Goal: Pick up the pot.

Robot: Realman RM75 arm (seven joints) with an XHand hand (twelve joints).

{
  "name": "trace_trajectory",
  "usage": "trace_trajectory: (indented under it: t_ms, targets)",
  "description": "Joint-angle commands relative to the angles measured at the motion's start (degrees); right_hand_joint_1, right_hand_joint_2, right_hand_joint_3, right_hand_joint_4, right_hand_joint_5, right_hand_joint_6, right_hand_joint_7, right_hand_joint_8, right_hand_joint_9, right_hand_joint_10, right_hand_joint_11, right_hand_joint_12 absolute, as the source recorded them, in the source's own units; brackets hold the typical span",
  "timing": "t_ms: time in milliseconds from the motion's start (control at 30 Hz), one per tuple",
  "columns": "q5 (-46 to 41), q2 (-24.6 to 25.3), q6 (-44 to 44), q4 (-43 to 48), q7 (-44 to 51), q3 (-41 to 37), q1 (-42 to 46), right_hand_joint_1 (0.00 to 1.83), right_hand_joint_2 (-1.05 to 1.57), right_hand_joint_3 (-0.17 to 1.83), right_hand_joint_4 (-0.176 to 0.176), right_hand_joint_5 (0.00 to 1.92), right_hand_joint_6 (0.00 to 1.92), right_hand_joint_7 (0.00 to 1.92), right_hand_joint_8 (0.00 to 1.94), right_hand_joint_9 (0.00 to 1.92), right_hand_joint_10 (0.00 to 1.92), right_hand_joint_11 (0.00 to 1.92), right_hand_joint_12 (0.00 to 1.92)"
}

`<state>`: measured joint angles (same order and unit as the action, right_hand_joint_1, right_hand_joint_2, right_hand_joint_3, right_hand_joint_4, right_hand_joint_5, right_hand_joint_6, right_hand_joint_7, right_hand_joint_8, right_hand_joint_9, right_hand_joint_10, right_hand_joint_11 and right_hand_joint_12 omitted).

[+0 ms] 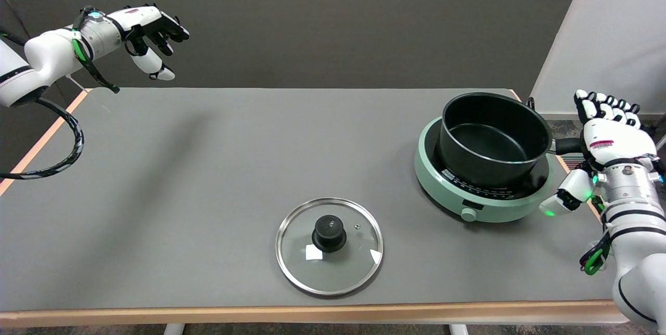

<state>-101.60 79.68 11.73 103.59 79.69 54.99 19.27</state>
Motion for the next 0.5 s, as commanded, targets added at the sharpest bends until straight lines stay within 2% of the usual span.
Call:
trace_trajectory:
  t_ms: [33, 133, 200, 333, 400, 500]
  targets:
    - [-0.8, -1.4, -0.3, 0.1, 1.1, 0.3, -0.5, 1.27, -0.96, 0.99, 0.118, 0.01, 0.01, 0.01, 0.01, 0.01, 0.01, 0.01, 0.01]
    - [-1.3, -1.5, -0.3, 0.1, 1.2, 0.2, -0.5, 1.27, -0.95, 1.02, 0.132, 0.02, 0.02, 0.02, 0.02, 0.02, 0.02, 0.02, 0.02]
    - [-1.6, -1.6, -0.3, 0.1, 1.2, 0.0, -0.5, 1.27, -0.95, 1.15, 0.174, 0.03, 0.03, 0.03, 0.03, 0.03, 0.03, 0.03, 0.03]
    - [-1.6, -1.6, -0.6, 0.1, 1.2, -0.2, -0.5, 1.28, -0.92, 1.46, 0.176, 0.05, 0.05, 0.05, 0.05, 0.05, 0.05, 0.05, 0.05]
    - [-1.8, -1.9, -0.6, 0.1, 1.2, -0.2, -0.5, 1.25, -0.89, 1.54, 0.176, 0.09, 0.09, 0.09, 0.09, 0.09, 0.09, 0.09, 0.09]
    - [-3.4, -2.4, -0.6, 0.0, 2.0, -0.4, -0.4, 1.24, -0.86, 1.56, 0.176, 0.11, 0.11, 0.11, 0.11, 0.11, 0.11, 0.11, 0.11]
